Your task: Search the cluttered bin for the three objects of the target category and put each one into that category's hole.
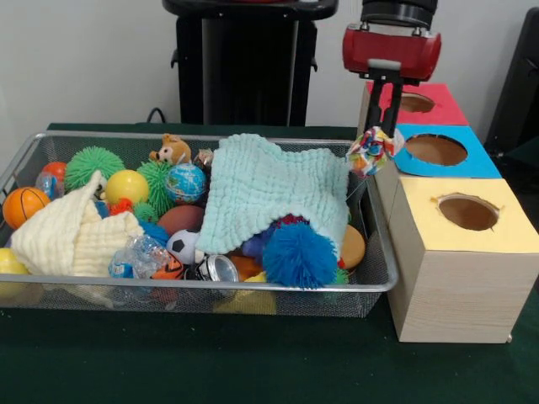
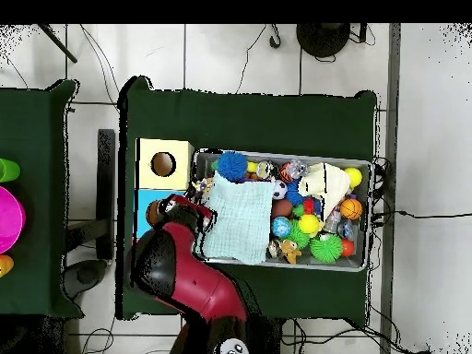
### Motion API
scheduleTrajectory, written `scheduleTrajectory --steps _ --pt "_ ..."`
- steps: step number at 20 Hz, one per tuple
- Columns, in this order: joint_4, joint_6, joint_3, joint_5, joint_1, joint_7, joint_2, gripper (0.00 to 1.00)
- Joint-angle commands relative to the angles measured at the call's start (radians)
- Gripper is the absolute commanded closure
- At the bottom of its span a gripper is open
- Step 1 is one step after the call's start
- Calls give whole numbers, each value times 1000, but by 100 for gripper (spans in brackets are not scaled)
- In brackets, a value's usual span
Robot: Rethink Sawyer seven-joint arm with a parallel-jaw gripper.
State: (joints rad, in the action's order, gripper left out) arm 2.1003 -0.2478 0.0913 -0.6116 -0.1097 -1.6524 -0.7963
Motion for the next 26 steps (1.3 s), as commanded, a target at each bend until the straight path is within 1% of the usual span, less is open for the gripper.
scheduleTrajectory --steps 1,3,7,12,13,15,18,19,20,21,22,23,24,26 --pt "-85 26 6 -161 -72 -261 77 100" --pt "-100 15 3 -196 -102 -268 99 100" --pt "-147 19 26 -296 -169 -245 142 100" --pt "-182 16 56 -414 -247 -216 180 100" --pt "-185 22 64 -420 -250 -212 177 100" --pt "-201 18 80 -463 -283 -192 192 100" --pt "-199 38 99 -462 -284 -191 181 100" --pt "-202 37 101 -476 -294 -191 185 100" --pt "-200 42 105 -474 -292 -194 181 100" --pt "-207 43 111 -495 -306 -189 188 100" --pt "-210 54 124 -504 -309 -181 186 100" --pt "-221 60 138 -535 -327 -169 196 100" --pt "-224 72 154 -549 -334 -160 196 100" --pt "-246 104 206 -633 -381 -116 215 100"
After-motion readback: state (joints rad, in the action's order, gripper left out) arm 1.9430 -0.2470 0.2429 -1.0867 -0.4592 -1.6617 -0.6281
